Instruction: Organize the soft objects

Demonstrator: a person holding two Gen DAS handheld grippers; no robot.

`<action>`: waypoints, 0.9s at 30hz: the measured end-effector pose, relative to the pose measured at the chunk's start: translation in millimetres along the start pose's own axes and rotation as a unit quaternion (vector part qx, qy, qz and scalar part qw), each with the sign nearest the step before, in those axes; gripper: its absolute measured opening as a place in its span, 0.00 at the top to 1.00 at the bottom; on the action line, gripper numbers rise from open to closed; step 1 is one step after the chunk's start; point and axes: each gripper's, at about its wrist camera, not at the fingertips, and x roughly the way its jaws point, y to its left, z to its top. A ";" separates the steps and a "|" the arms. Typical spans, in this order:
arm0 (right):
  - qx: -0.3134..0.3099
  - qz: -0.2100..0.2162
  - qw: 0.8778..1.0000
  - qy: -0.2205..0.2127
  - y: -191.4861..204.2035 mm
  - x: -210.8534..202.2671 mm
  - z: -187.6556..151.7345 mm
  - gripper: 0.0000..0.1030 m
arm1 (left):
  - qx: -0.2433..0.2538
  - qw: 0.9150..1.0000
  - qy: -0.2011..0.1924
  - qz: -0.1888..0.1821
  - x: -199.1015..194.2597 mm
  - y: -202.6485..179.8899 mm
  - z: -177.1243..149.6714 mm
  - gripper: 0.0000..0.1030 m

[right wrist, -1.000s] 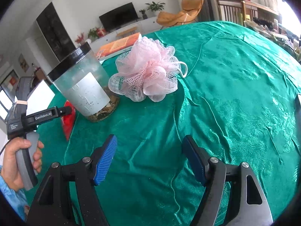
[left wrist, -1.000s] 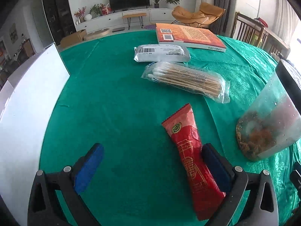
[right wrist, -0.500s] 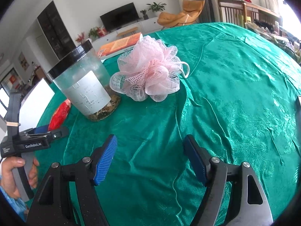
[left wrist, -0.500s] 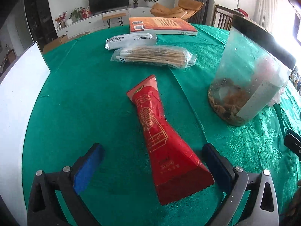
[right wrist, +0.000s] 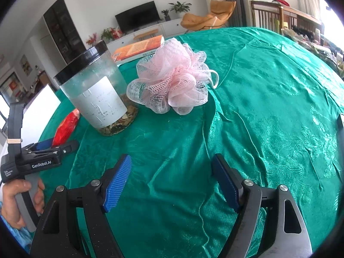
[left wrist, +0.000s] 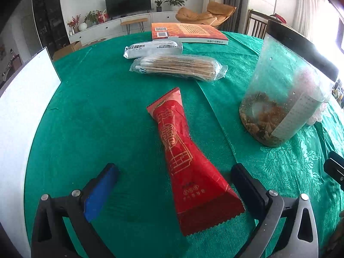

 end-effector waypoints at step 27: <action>-0.017 -0.021 1.000 0.006 8.1 3.0 -0.6 0.22 | 0.000 1.000 0.000 0.000 0.0 0.2 -0.5 0.00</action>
